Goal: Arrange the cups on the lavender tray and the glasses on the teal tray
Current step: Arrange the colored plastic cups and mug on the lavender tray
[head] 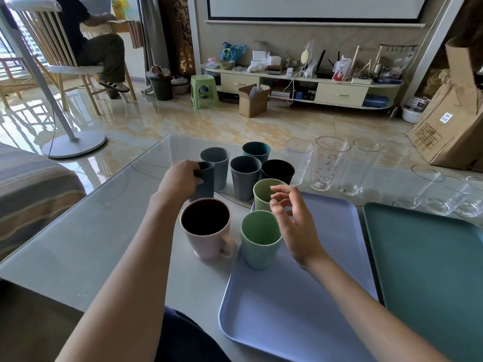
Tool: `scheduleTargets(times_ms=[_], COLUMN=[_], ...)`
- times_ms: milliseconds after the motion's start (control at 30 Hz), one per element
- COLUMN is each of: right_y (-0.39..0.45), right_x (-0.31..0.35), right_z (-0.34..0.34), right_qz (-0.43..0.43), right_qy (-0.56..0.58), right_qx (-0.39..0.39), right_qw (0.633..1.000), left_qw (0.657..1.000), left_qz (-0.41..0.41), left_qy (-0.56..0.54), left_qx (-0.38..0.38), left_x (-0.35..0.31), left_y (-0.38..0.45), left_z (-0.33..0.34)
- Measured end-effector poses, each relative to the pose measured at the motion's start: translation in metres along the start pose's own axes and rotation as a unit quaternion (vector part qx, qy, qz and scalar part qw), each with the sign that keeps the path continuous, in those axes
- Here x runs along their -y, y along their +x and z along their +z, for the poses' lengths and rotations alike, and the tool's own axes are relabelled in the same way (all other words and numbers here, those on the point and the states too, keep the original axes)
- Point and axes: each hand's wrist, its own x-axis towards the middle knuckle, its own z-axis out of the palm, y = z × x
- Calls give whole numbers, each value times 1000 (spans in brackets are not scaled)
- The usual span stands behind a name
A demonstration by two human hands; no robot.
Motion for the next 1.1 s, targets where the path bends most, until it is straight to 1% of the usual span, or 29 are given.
scheduleTargets(times_ms=[67,133,200,300,400,467,533,567,600,633,700,767,833,900,967,1100], right_y=[2,5,10,14,11,3,-14,-24,-36,-48,-74,-98,-116,-126,-130,-132], right_x=[0,2,7,20,36,43,49,50,48,44,32,17,6,-2,-7,-11], right_z=[1,2,2,5,2,-7,-20,-28,-36,-43,-51,-52,-46,-35,-25,-8], right_qz=[-1,-9,-14,1,17,16,12,13,19,31,71,105,127,145,154,152], right_qy=[-9,-27,-33,22,99,109,77,62,52,42,25,14,3,1,-1,6], right_qx=[-15,-34,-34,10,-14,-18,-23,-29,-36,-37,-8,42,70,80,90,132], right_qw=[1000,999,999,1000,995,994,997,998,998,998,997,993,989,986,984,980], left_qw=[997,989,977,958,941,923,894,890,899,913,939,943,935,930,931,934], left_qz=[48,114,180,264,300,294,261,239,222,214,228,259,278,284,282,268], left_qy=[-19,-36,-63,-110,-158,-240,-346,-365,-351,-314,-190,-59,36,89,119,129], left_qx=[-49,-90,-91,-31,8,60,119,131,138,148,171,199,218,217,202,200], left_x=[-17,-37,-57,-86,-108,-112,-107,-103,-98,-92,-84,-79,-78,-78,-78,-81], left_y=[-7,-21,-41,-66,-82,-91,-97,-99,-98,-97,-96,-99,-105,-108,-110,-112], left_z=[-21,-39,-50,-56,-53,-56,-61,-63,-62,-57,-44,-27,-16,-10,-6,-4])
